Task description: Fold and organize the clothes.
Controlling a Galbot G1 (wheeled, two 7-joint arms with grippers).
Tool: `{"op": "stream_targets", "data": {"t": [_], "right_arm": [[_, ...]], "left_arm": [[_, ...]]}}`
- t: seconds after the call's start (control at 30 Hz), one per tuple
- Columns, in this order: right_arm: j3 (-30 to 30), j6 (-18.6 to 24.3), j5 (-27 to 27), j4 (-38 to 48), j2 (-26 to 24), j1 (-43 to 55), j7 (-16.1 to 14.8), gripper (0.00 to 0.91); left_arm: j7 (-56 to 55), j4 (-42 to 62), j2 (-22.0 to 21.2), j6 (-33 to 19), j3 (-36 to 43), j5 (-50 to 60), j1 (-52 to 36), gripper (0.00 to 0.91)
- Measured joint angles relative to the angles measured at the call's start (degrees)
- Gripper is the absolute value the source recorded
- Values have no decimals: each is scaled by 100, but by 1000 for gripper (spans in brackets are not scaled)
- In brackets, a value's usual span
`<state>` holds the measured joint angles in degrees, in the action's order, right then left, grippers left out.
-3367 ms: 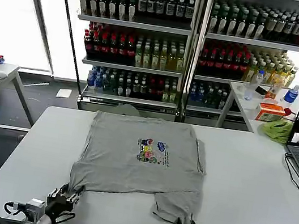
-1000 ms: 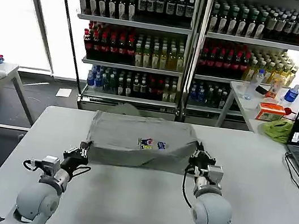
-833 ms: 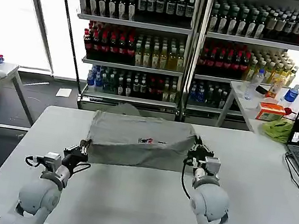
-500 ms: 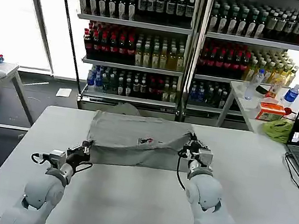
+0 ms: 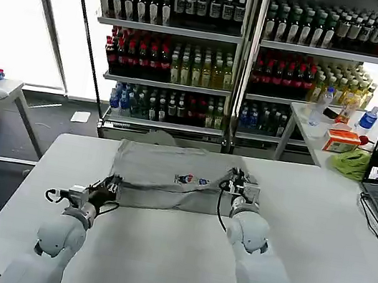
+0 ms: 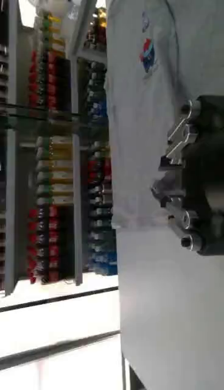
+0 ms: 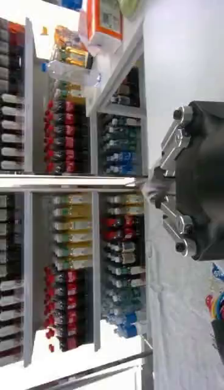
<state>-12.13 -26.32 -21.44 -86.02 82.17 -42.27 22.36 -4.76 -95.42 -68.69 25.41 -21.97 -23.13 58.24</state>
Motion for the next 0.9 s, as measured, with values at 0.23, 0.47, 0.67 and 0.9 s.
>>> {"op": "stream_targets", "data": {"t": [0.23,0.47,0.67,0.9], "right_arm": [[-5,45,-211,57,75,6,273,907],[-71,-81,-281,-326,-17,-214,468,907],[-146,-221,-230,-761,-183,-534,499,907],[-244,-418,-207,-1324,-482,-1009,544,907]], "left_arm": [[-65,-38,31,32,-38,12,28,907],[-123,-196,43,111,-67,73,169,907],[-190,-399,91,169,-108,110,332,907],[-215,-613,162,181,-178,114,515,907]]}}
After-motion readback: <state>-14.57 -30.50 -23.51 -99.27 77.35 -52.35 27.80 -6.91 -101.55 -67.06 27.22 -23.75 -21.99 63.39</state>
